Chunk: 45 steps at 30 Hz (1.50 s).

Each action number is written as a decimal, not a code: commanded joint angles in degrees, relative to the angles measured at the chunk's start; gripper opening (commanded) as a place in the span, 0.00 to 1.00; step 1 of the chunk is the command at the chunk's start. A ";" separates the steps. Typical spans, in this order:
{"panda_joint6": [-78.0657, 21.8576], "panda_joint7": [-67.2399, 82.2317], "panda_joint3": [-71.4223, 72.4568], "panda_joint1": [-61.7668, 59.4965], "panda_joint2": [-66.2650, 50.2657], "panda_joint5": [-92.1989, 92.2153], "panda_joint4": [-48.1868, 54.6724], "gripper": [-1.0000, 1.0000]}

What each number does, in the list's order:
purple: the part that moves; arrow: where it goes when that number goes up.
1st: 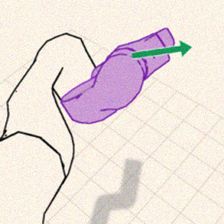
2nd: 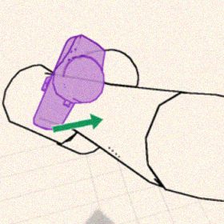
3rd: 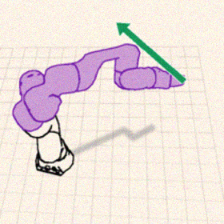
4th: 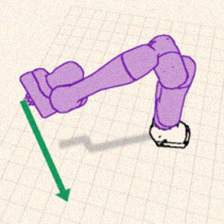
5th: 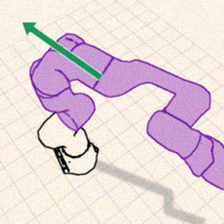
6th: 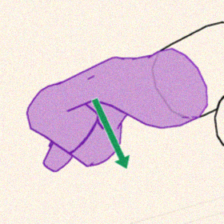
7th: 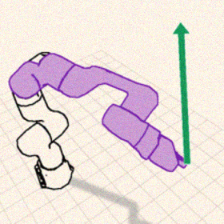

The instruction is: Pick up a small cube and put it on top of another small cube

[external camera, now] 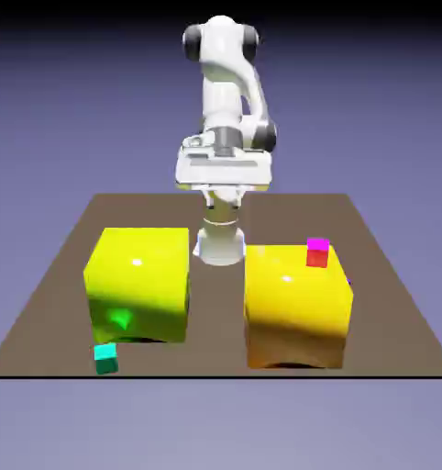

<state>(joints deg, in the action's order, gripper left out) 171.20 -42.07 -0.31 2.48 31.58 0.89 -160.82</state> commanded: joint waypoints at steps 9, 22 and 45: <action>-16.17 -11.96 1.60 18.69 -8.01 6.86 6.29 0.50; -21.99 -38.90 4.19 39.46 -19.33 8.10 9.57 0.50; 4.53 -33.42 7.08 32.47 -31.81 10.96 -11.67 0.50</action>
<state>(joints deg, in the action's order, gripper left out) 175.72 -75.49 6.77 35.16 -0.23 11.85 -172.50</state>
